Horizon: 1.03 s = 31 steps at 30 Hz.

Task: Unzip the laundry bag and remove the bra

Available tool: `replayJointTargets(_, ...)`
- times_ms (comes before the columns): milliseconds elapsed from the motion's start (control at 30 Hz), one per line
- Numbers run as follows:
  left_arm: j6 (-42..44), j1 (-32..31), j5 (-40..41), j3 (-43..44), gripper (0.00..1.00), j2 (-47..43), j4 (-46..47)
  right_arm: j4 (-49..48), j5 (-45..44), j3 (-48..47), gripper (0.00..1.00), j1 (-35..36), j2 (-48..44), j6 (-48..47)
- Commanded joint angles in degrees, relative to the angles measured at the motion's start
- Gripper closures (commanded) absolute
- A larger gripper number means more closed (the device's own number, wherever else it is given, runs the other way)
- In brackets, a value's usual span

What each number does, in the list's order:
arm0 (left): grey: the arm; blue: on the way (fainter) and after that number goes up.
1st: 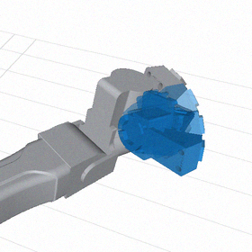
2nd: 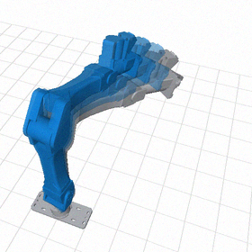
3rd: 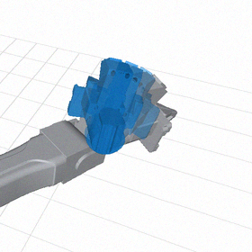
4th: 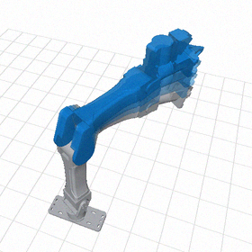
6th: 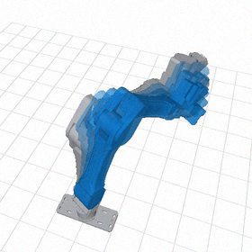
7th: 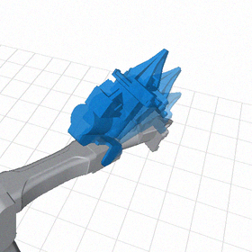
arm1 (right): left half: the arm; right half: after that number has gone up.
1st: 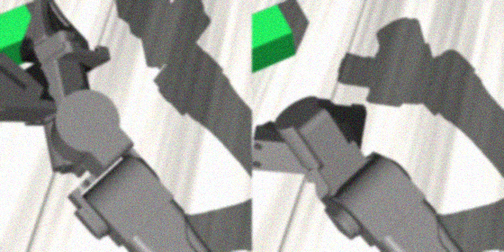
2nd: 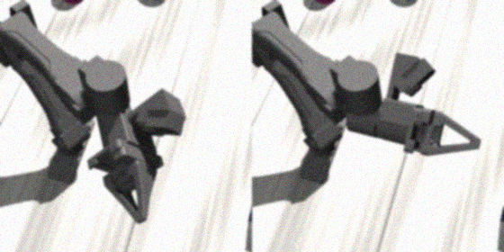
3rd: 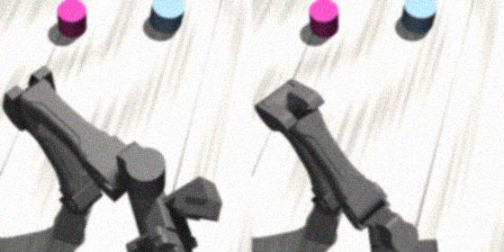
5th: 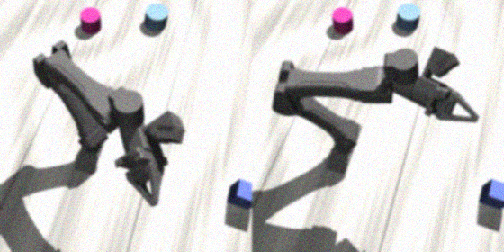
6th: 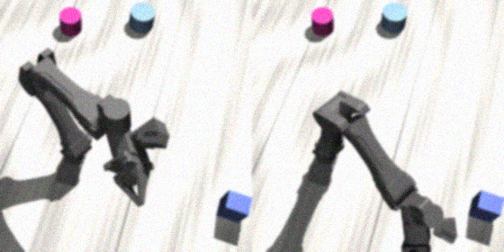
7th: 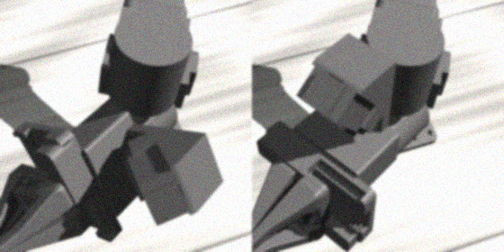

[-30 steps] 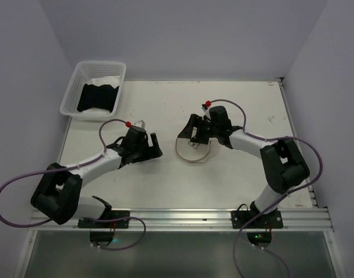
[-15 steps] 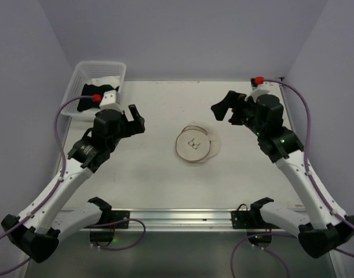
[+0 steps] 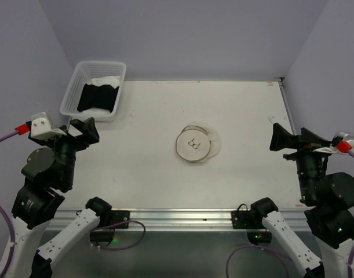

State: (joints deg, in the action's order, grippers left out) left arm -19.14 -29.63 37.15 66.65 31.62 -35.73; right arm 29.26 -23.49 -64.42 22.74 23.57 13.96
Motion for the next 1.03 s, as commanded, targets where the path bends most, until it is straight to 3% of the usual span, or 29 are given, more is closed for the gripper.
replayJointTargets(0, 2.88, 0.36, 3.46, -2.05, 0.00, -3.22, -3.65, 0.36, -3.75, 3.42, 0.01, -0.07, -2.03, -2.79)
replayJointTargets(467, -1.34, 0.36, 8.03, -12.69, 0.00, -18.69, -3.65, -3.41, -4.73, 8.61, 0.01, -0.15, -5.29, -1.82)
replayJointTargets(1000, -4.42, 0.18, 10.31, -14.00, 0.00, -19.40, -5.41, -9.39, -1.83, 10.55, 0.01, -0.07, -3.89, -2.52)
